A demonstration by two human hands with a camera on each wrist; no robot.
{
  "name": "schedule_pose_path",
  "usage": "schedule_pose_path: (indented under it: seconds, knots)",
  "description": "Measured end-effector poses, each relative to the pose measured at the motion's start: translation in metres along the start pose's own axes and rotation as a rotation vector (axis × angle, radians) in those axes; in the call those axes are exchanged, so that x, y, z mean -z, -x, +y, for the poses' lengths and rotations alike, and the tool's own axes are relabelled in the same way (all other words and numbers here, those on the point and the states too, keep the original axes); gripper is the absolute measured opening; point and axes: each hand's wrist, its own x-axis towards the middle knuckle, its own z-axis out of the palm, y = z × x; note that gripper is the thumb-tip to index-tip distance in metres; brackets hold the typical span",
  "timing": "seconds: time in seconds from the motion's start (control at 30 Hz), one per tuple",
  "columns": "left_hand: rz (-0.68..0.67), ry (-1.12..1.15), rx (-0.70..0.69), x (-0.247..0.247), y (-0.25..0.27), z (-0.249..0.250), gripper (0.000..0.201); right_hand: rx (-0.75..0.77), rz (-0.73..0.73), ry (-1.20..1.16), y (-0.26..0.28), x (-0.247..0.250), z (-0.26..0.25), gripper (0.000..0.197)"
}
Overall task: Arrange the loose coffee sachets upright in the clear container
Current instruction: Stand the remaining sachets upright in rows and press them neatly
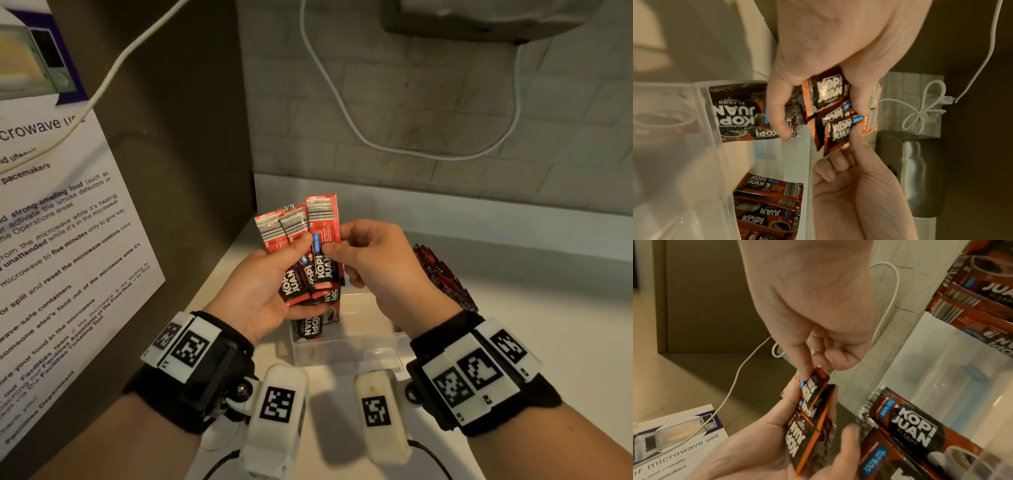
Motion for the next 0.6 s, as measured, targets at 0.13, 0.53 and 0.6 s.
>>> schedule_pose_path:
  seconds: [0.13,0.53,0.6]
  knots:
    - [0.046,-0.049,-0.026,-0.0007,-0.0015,-0.0009,0.031,-0.009,-0.044,0.078,0.0009,-0.0020,0.0005,0.006]
    - [0.111,0.145,-0.069,-0.0022,0.0019,0.0054,0.023,-0.027,0.001,-0.088,-0.0016,-0.0026,0.0036,0.008]
    - [0.120,0.167,-0.102,-0.0030,0.0011,0.0059,0.019,-0.011,-0.018,-0.075,0.0002,-0.0033,0.0035,0.011]
